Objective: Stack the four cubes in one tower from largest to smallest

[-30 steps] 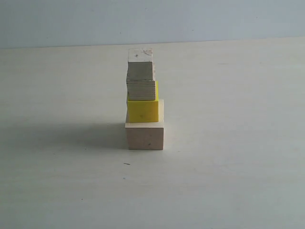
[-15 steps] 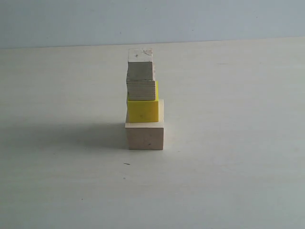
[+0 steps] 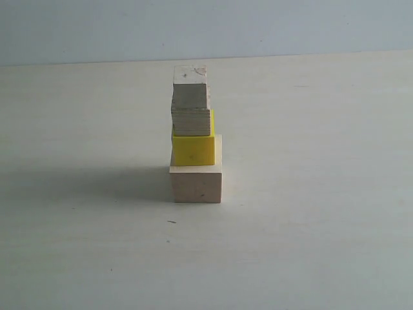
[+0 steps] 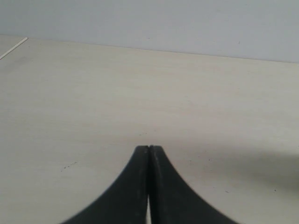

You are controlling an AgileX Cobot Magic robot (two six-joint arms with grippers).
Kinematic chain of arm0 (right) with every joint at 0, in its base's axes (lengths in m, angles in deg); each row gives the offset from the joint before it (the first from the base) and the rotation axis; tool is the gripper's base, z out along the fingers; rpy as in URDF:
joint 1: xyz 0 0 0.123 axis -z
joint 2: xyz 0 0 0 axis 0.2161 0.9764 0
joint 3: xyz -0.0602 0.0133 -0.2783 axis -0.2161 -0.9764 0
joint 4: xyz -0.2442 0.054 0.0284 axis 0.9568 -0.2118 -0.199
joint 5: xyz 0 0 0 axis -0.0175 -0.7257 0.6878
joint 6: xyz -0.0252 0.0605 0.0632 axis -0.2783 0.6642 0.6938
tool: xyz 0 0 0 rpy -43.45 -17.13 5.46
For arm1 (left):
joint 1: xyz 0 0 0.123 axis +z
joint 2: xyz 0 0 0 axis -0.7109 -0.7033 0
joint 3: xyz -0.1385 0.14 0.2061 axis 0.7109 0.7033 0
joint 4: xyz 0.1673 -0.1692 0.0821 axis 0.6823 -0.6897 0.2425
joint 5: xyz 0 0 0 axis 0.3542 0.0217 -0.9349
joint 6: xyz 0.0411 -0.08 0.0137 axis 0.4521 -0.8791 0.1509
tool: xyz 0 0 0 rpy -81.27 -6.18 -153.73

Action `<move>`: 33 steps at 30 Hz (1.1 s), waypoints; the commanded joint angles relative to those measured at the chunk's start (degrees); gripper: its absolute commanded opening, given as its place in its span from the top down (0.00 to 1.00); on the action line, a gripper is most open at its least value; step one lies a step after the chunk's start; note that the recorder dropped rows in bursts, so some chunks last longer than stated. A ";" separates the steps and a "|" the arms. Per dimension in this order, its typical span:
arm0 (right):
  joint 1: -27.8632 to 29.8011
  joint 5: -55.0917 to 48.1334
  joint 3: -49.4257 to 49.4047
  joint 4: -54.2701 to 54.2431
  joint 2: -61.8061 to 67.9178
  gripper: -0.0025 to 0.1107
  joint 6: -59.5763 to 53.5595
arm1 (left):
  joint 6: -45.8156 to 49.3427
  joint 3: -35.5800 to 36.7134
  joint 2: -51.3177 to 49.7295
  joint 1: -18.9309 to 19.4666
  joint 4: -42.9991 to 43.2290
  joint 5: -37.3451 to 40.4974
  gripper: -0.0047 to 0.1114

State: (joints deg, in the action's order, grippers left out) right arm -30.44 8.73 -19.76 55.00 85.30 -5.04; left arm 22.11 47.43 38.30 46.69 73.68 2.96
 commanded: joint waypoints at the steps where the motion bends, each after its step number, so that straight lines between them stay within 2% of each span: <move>1: 0.02 0.69 -0.37 0.27 0.00 0.98 0.01 | 0.08 0.13 0.22 0.13 0.26 -0.67 0.96; 6: 2.56 0.31 -2.26 0.12 0.00 0.98 2.45 | 0.08 0.13 0.22 0.13 0.26 -0.67 0.96; 11: 8.88 0.98 -9.62 -0.35 0.00 0.98 5.42 | 0.08 0.13 0.22 0.13 0.26 -0.67 0.96; 14: 10.70 3.70 -14.09 -1.12 0.00 0.98 10.11 | 0.08 0.13 0.22 0.13 0.26 -0.67 0.96; 25: 11.06 18.81 -39.11 -0.33 0.00 0.98 22.89 | 0.08 0.13 0.22 0.13 0.26 -0.67 0.96; 29: 11.06 26.00 -47.32 0.24 0.00 0.98 23.11 | 0.08 0.13 0.22 0.13 0.26 -0.67 0.96; 33: 12.13 27.83 -52.79 0.36 0.00 0.98 24.89 | 0.08 0.13 0.22 0.13 0.26 -0.67 0.96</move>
State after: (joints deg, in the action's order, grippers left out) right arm -19.41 33.71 -69.26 54.60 85.48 18.11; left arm 22.11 47.43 38.30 46.69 73.68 2.96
